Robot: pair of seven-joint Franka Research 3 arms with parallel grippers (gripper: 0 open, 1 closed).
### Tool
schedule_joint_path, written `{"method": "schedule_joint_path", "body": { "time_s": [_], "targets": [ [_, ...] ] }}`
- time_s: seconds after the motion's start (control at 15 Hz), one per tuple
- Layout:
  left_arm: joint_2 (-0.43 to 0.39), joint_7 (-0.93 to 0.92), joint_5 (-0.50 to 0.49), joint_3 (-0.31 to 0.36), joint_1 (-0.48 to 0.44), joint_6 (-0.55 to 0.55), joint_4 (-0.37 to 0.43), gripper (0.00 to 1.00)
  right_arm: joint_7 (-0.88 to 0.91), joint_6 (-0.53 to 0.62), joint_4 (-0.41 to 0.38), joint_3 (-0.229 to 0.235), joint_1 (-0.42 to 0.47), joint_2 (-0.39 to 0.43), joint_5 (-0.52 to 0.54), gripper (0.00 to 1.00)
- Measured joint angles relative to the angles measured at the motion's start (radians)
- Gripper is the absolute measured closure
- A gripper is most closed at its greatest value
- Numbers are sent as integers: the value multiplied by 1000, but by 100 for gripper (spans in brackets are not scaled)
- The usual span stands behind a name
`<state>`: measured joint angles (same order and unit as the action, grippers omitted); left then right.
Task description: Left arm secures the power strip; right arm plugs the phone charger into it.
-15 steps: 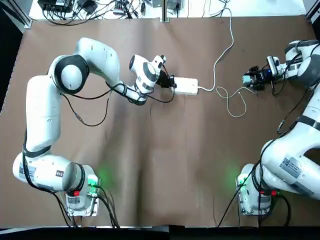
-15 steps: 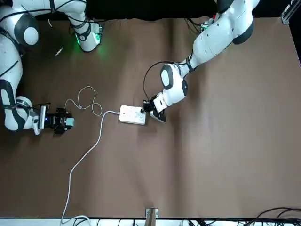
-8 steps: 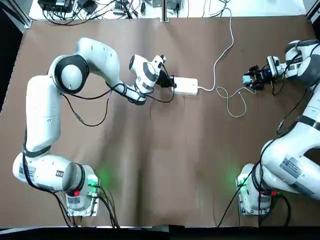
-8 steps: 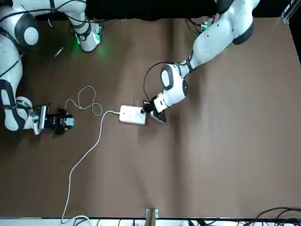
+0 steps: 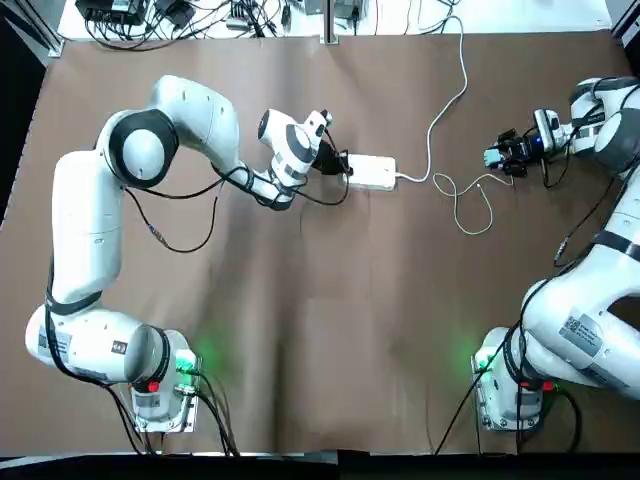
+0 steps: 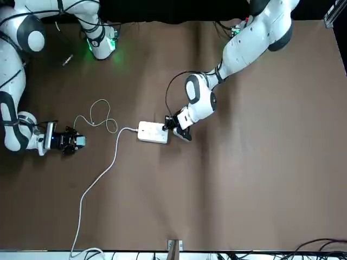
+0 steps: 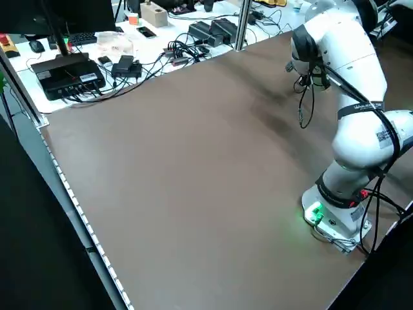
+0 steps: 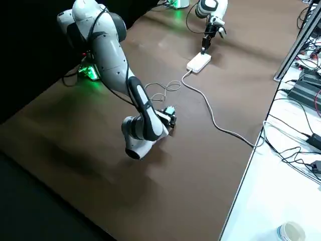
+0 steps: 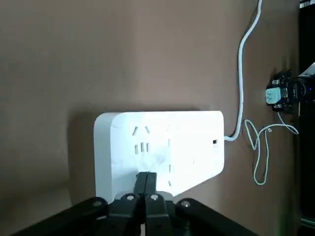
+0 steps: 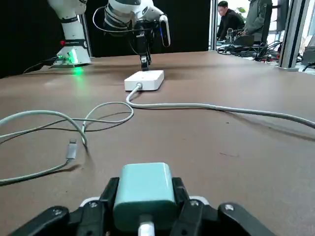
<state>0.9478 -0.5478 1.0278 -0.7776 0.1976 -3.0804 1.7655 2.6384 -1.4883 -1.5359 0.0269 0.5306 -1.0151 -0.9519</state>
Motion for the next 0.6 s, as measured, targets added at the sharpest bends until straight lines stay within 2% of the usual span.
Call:
{"method": "schedule_joint_path", "body": {
  "time_s": [0.33,0.6],
  "targets": [
    [0,1,1,0,0,0,0,99,-44,-26,-1,10,-18,21,3,52],
    [0,1,1,0,0,0,0,99,-240,-34,10,21,-37,114,52,52]
  ]
}}
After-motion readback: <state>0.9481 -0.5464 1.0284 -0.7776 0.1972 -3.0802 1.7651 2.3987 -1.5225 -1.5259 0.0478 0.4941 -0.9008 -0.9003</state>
